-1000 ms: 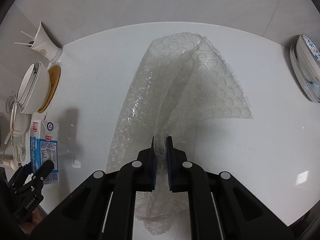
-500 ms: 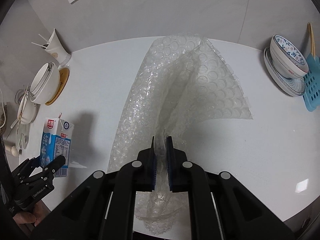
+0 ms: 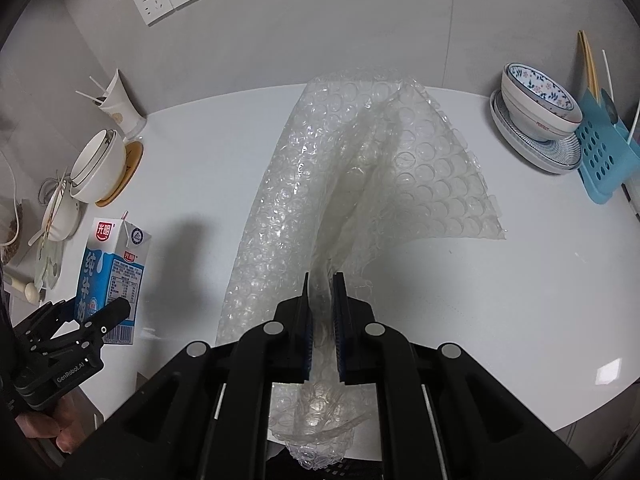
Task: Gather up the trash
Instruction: 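Lift the milk carton with the left tool while the right tool lifts the bubble wrap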
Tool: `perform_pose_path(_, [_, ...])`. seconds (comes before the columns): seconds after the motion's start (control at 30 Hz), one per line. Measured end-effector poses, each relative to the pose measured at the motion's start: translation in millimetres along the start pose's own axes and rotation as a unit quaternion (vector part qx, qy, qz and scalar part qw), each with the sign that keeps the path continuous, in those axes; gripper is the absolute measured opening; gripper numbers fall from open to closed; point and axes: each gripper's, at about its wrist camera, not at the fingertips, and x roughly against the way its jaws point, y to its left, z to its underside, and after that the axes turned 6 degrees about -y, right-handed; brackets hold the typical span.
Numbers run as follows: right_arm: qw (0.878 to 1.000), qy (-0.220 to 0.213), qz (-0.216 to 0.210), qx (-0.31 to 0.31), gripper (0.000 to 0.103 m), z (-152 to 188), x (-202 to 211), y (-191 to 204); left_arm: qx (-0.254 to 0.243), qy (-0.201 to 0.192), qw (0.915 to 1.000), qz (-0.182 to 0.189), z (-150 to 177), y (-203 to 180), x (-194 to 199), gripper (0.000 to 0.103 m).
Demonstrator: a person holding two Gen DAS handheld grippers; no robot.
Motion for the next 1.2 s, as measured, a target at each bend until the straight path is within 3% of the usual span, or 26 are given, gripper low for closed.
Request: perform_pose_path(1.2, [0.999, -0.030, -0.017, 0.019, 0.008, 97, 78, -59, -0.018, -0.009, 0.9998, 0.003, 20, -4, -27, 0.065])
